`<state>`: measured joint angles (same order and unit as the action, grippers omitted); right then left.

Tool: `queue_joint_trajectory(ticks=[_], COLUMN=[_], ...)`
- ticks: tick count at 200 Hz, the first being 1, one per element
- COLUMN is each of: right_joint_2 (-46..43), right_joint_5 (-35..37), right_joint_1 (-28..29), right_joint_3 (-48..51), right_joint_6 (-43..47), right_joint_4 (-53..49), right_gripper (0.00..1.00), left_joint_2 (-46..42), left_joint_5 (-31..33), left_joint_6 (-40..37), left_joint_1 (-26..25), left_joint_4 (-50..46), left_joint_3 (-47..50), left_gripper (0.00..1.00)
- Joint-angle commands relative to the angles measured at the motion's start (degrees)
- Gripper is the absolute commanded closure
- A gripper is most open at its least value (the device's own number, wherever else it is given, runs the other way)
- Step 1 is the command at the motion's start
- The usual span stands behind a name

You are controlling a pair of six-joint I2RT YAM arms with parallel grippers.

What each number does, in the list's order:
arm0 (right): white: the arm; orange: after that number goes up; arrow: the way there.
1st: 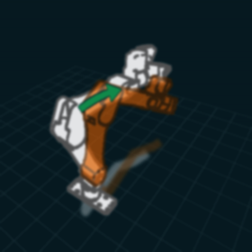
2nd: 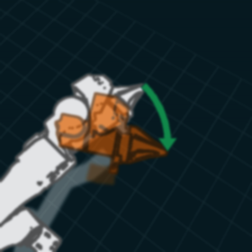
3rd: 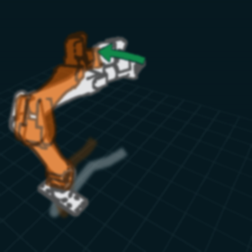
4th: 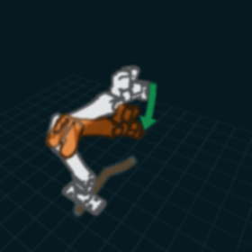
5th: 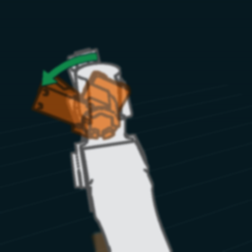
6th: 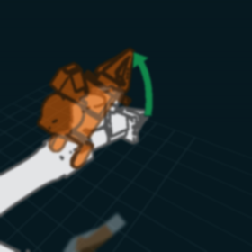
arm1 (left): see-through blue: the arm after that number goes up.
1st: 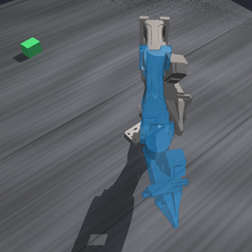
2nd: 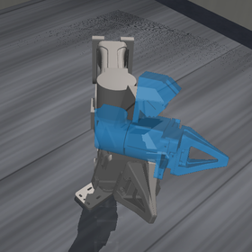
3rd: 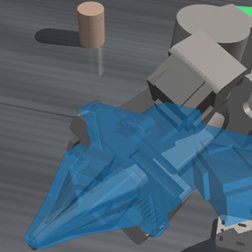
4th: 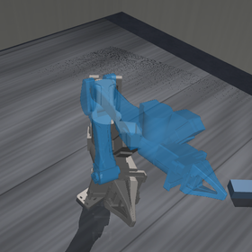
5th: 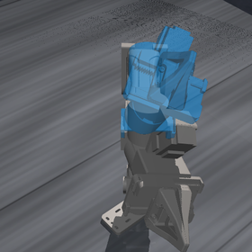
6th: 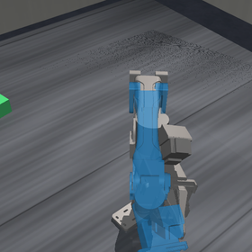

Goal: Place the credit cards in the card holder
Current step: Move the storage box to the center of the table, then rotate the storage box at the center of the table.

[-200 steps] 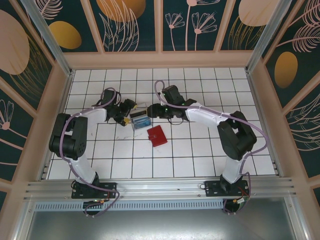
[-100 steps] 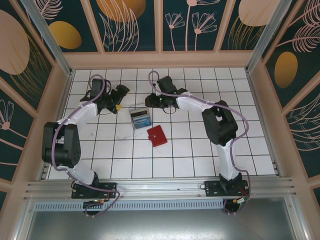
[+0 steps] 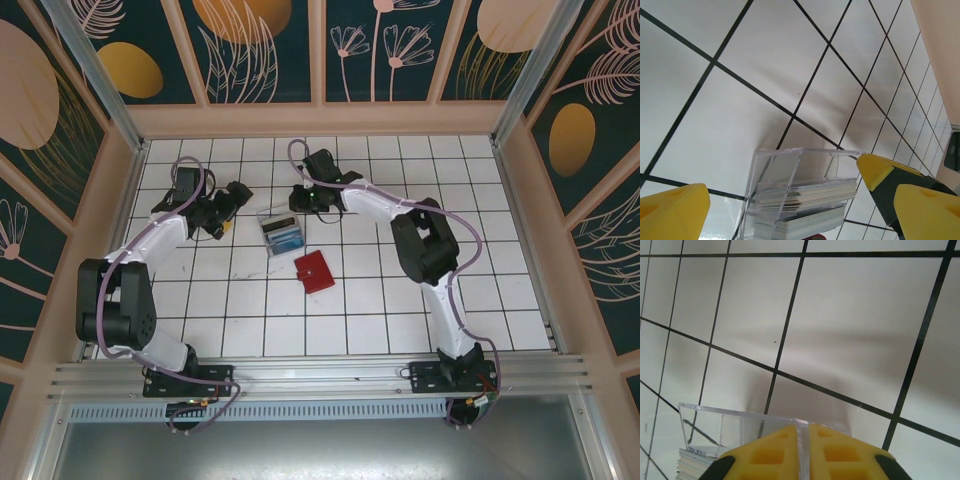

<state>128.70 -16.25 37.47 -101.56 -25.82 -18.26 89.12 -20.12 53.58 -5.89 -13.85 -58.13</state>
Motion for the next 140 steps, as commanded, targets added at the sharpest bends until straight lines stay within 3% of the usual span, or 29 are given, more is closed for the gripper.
queue_joint_trajectory(ticks=[1, 26, 48, 95, 140], right_joint_2=[-0.58, -5.01, -7.19, -15.84, -20.05], right_joint_5=[6.78, 14.47, 21.79, 36.66, 37.48], right_joint_1=[0.41, 0.33, -0.17, -0.03, -0.48], right_joint_3=[0.63, 6.95, 8.75, 20.04, 27.83], right_joint_6=[-4.85, -13.74, -25.14, -48.32, -63.92], right_joint_4=[-1.51, 1.46, -1.95, -0.68, 1.8], right_gripper=[0.97, 1.0, 1.0, 1.0, 0.99], left_joint_2=[-1.45, -2.13, 0.12, -0.01, -2.18], left_joint_5=[1.04, 0.04, -4.07, -10.83, -10.48], left_joint_6=[-3.84, -5.39, -9.03, -8.15, -14.89], left_joint_1=[0.35, 0.35, 0.37, 0.2, -5.34], left_joint_4=[-2.87, 0.47, -1.55, 4.31, 6.22], left_joint_3=[-1.08, 0.89, -1.8, 1.1, 3.84], left_gripper=[0.05, 0.04, 0.03, 0.03, 0.03])
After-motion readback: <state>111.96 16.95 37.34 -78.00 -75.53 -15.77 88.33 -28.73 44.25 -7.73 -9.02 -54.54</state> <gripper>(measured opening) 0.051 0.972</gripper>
